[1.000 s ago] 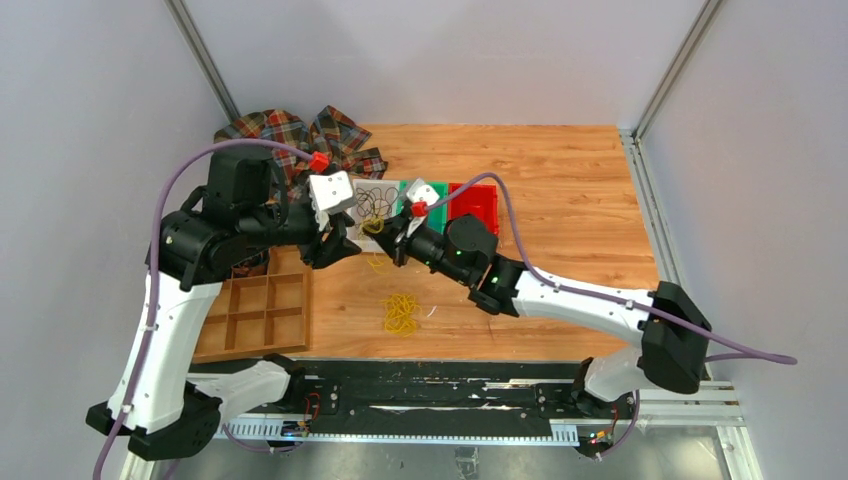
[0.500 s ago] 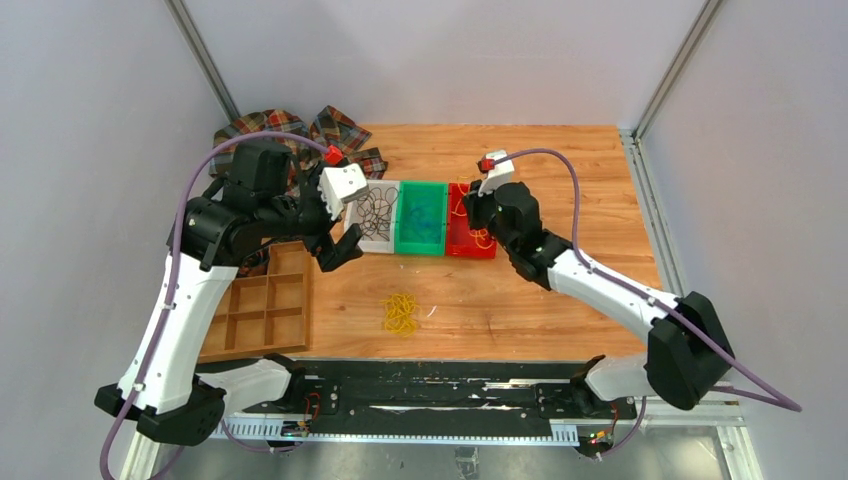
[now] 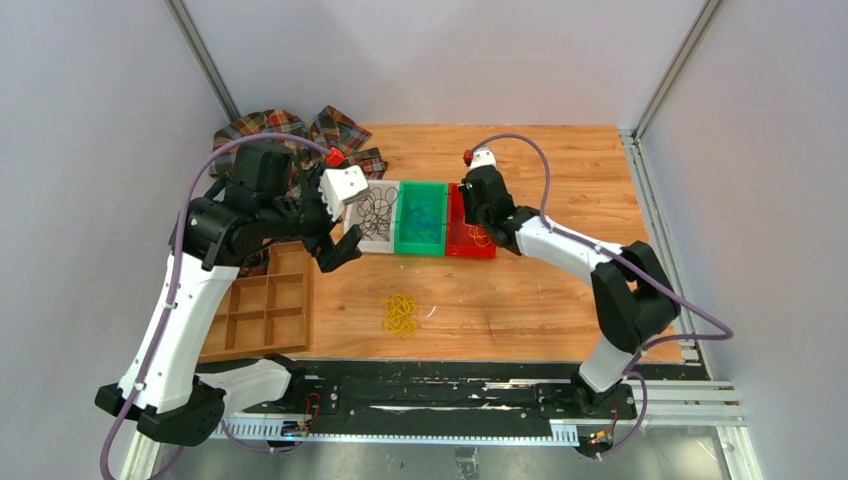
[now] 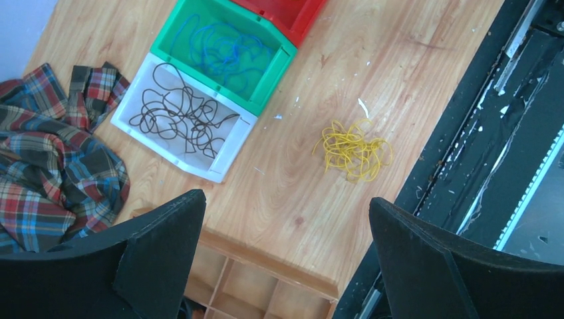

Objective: Untangle the cables

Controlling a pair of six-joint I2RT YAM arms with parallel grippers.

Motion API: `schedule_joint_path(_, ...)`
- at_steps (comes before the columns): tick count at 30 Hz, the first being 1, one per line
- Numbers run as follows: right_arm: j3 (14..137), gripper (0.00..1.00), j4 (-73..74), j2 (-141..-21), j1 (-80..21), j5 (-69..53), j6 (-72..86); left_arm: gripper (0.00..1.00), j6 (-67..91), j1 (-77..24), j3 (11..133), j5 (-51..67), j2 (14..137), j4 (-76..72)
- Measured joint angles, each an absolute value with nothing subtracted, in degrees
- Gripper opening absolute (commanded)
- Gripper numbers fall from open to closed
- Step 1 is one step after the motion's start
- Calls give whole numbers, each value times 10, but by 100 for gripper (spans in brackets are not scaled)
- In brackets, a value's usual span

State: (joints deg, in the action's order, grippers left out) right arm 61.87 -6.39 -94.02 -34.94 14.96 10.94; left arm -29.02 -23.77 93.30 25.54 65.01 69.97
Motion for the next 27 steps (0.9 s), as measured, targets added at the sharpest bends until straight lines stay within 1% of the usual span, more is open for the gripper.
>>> schedule_joint_path(4,683,31,-2,-989,-345,164,123,98,-297,-238,925,252,649,700)
schedule_joint_path(7,697,38,33,-993,-345,172,128,98,-303,-238,915,249,648,699)
schedule_joint_path(14,698,39,73,-980,-345,179,137,98,-316,-238,894,239,648,700)
schedule_joint_path(18,696,41,85,-945,-345,177,145,99,-327,-238,873,239,649,699)
schedule_joint_path(21,677,40,83,-898,-344,169,156,98,-336,-238,838,237,650,688)
schedule_joint_path(24,655,37,76,-857,-345,158,166,97,-345,-238,789,236,658,673)
schedule_joint_path(27,620,37,67,-825,-347,148,174,96,-352,-238,745,240,680,655)
